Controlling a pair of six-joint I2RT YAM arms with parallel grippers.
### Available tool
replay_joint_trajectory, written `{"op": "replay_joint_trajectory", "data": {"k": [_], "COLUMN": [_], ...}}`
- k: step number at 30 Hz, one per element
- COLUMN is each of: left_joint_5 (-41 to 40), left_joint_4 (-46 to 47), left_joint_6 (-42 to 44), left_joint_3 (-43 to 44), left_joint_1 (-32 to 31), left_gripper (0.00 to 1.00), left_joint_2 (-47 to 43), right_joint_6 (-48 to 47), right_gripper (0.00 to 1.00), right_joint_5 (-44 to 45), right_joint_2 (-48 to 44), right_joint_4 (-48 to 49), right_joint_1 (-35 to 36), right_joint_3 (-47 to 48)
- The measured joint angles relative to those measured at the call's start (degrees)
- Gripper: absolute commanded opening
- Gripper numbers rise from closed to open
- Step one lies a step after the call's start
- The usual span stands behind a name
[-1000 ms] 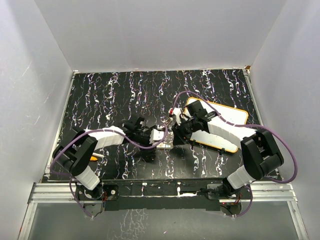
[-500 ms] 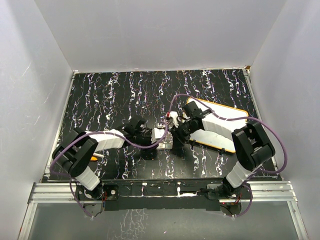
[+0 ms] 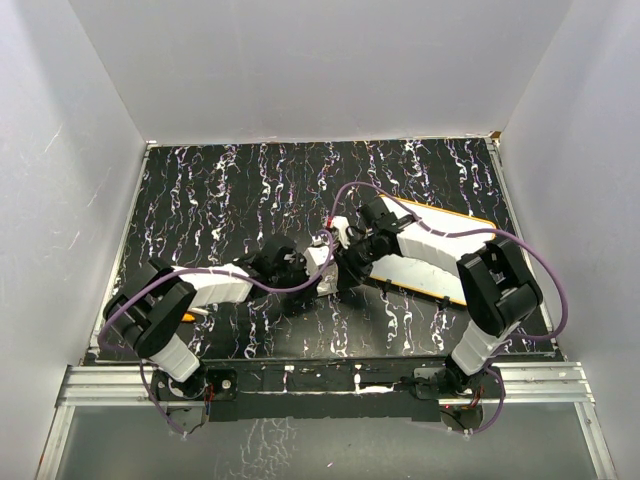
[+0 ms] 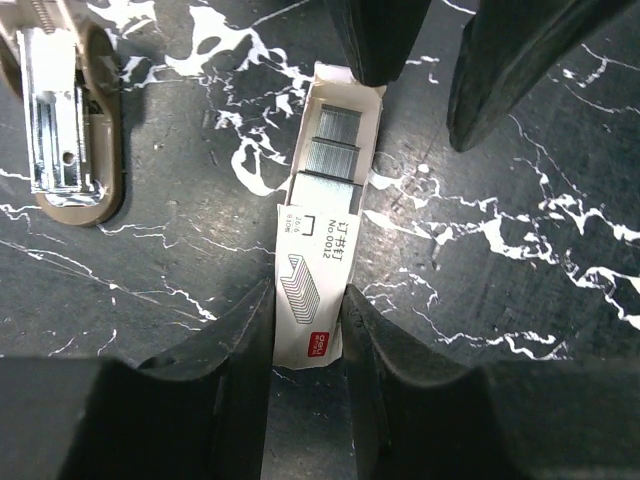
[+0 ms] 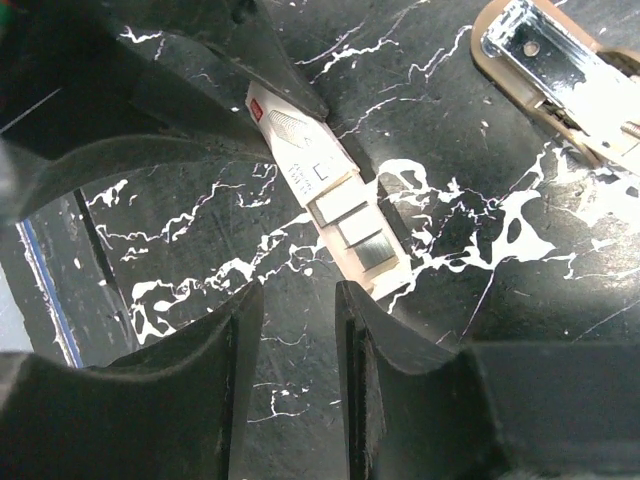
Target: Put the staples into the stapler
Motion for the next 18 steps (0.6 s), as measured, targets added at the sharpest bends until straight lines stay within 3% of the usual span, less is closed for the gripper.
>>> {"op": "replay_joint_trajectory", "data": {"k": [10, 18], "left_joint_5": [-6.60, -7.74], "left_joint_4": [1.53, 1.70], "left_joint_6": [-4.13, -4.24], "left_joint_3": [0.00, 0.00], "left_joint_1": [-2.51, -2.84], "left_gripper": [0.41, 0.41], "left_joint_2": [0.00, 0.02], "right_joint_6": [3.06, 3.96], "right_gripper": [0.32, 0.30], "right_joint_5": [4.50, 6.64], "right_joint_2": [2.01, 2.40], "right_joint_4": [3.76, 4.81], "right_joint_1": [0.46, 0.85], "right_joint_3": [0.68, 0.68]}}
